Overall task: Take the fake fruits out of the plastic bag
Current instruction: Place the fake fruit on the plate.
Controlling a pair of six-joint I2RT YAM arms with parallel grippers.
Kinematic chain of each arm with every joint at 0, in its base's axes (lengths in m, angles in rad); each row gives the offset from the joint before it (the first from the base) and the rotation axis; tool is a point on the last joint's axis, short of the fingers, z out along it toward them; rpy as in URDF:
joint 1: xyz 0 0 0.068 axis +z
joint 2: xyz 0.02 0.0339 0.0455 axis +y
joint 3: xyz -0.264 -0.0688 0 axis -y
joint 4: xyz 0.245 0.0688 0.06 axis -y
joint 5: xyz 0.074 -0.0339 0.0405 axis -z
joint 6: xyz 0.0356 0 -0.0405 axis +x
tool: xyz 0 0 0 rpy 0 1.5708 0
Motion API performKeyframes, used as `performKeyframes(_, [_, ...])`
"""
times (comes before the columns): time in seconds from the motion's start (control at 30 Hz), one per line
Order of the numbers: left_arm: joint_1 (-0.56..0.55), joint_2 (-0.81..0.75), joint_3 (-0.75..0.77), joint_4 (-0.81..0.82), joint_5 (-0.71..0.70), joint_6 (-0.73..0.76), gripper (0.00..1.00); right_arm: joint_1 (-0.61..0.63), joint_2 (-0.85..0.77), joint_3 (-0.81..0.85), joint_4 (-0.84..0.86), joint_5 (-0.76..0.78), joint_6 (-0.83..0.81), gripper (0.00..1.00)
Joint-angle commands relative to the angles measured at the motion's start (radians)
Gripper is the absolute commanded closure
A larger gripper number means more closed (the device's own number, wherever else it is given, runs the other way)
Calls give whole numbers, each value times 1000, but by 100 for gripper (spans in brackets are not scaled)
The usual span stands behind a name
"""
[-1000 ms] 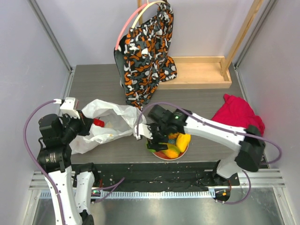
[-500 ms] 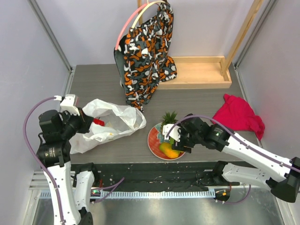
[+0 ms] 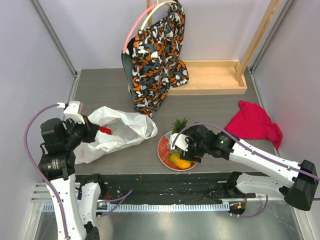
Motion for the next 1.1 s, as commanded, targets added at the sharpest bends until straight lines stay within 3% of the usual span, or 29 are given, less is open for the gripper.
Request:
performKeyframes(0.0, [5,-19,16,3,13,8,100,0,3,3,40,56,-5,35])
performKeyframes(0.13, [5,-20,15,3,16,11,100,0,11,11,38,74,9,22])
performKeyframes(0.3, [5,-19,10,3,24,16,100,-1,14,18,15,56,24,18])
performKeyframes(0.33, [5,-20,12,5,26,16,100,-1,13,20,10,47,24,13])
performKeyframes(0.67, [5,-22,10,6,30,13,100,-1,4,37,-37,37,26,11])
performKeyframes(0.8, [5,-26,7,5,38,14,100,0,-50,54,-111,31,38,1])
performKeyframes(1.0, [4,-28,-16,24,49,3,100,0,-70,75,-102,4,70,0])
performKeyframes(1.07, [4,-25,-7,21,50,8,100,-1,-56,116,-169,19,81,0])
